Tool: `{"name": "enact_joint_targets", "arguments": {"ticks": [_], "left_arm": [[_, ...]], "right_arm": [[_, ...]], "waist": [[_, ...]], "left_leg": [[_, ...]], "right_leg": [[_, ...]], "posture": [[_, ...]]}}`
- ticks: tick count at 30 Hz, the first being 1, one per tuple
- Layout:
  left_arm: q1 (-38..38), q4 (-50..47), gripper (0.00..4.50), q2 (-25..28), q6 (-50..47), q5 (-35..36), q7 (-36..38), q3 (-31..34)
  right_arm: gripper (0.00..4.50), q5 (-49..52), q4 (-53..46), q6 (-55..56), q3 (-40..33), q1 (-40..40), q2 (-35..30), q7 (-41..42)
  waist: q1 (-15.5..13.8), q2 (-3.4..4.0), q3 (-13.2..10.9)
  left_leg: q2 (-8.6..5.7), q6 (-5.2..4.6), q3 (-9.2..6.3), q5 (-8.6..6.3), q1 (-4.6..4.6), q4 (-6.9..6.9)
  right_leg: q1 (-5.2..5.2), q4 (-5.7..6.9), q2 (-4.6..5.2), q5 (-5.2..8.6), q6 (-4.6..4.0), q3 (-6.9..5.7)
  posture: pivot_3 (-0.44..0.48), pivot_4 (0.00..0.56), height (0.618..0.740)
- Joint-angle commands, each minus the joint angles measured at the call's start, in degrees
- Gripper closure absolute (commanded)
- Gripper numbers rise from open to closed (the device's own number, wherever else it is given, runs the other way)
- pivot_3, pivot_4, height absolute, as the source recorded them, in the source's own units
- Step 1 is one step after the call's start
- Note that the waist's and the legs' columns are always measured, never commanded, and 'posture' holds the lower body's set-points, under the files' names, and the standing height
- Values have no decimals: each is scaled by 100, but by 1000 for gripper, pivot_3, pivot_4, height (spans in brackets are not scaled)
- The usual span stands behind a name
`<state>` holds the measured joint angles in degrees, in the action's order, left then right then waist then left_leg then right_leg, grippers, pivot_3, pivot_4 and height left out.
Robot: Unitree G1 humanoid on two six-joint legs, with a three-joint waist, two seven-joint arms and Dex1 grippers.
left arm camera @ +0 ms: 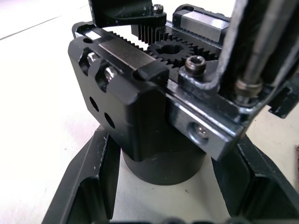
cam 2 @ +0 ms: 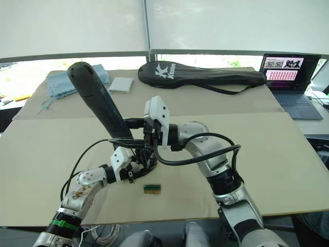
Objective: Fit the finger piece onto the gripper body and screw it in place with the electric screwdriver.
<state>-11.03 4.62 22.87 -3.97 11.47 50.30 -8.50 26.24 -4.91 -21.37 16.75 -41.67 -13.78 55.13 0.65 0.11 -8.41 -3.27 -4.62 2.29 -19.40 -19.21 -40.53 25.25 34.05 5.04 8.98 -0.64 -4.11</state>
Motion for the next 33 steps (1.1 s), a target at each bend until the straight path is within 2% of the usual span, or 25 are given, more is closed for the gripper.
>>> {"name": "enact_joint_targets", "arguments": {"ticks": [1,14,25,33], "left_arm": [[199,-82,2227,57,-104,3,147,-152],[218,-98,2227,38,-107,3,138,-164],[167,6,2227,20,-79,-96,-15,-133],[102,210,2227,-67,26,-183,-157,-152]], "right_arm": [[2572,-427,413,-80,27,191,-190,-184],[2572,-392,181,129,85,181,-245,-52],[2572,313,-340,212,-500,-281,-305,320],[2572,809,-592,161,-797,-487,-379,609]], "waist": [[0,0,0],[-1,0,0],[-5,-9,-12],[-49,-11,-13]], "left_leg": [[0,0,0,0,0,1],[-1,1,0,0,0,21],[-3,-3,0,2,-18,23],[-12,1,1,12,-81,16]], "right_leg": [[0,0,0,0,0,0],[4,-5,2,0,0,0],[25,-7,2,0,0,-1],[88,1,11,-1,-1,-5]], "posture": [[0,150,740],[0,150,740],[0,150,740],[0,150,740]]}}
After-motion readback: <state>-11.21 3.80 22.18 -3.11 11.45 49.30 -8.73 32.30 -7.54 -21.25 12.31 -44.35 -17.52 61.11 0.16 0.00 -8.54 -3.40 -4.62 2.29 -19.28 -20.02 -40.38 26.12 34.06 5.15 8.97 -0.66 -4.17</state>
